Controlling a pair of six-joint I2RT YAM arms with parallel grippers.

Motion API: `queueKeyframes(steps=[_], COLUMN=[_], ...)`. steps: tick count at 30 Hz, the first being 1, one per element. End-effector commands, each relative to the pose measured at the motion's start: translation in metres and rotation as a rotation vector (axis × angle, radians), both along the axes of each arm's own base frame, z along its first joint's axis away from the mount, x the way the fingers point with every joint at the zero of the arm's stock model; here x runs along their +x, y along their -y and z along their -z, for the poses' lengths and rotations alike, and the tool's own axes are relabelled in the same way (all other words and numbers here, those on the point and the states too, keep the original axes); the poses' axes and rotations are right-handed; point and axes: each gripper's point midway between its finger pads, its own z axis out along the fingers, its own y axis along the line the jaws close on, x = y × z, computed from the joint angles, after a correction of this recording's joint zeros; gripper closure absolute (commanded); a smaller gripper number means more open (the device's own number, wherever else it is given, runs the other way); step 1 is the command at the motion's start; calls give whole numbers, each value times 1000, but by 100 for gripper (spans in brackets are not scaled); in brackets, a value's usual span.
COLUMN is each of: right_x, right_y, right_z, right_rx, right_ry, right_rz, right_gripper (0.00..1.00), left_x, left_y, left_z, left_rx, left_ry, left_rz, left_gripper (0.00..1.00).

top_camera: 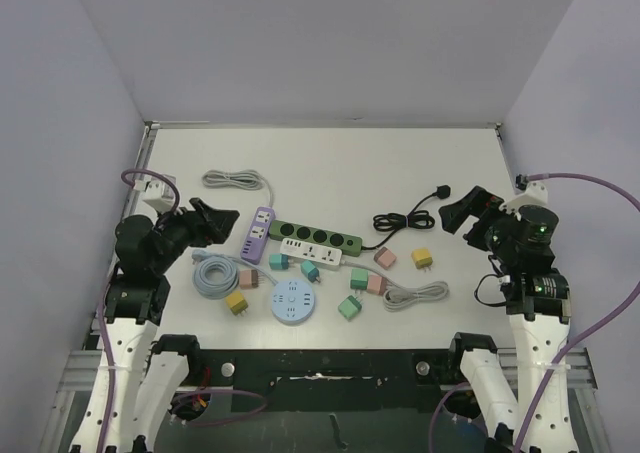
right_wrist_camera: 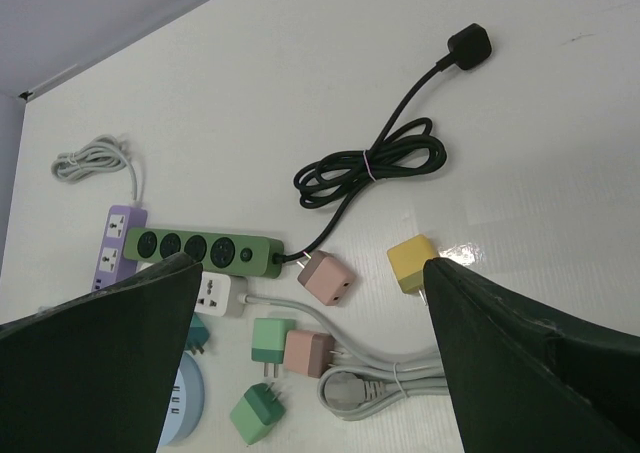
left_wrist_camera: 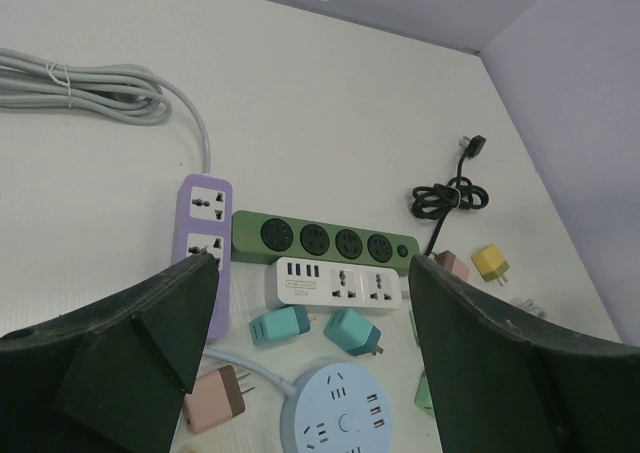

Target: Insert the plug

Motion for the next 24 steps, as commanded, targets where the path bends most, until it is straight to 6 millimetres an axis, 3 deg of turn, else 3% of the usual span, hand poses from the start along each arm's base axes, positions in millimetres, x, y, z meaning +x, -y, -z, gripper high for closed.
queueKeyframes(steps=[1, 7, 13, 19, 24], right_x=[11, 10, 9, 5, 10], right_y=[5, 13, 24, 15, 3], right_z=[-9, 12, 54, 116, 146], right_rx=[-15, -14, -8, 5, -81], right_ry=[39, -46, -193, -388, -484], right_rz=[14, 65, 142, 103, 101], right_gripper=[1, 0, 2, 13, 15], left_x=[-1, -17, -36, -43, -45], left_y=[18, 52, 80, 93, 94], left_z=[-31, -42, -26, -4, 2], left_rx=[-32, -106, -188, -273, -294], left_ry=[110, 169, 152, 98, 66], left_rz=[91, 260, 397, 434, 428], left_gripper=[24, 24, 24, 24, 24])
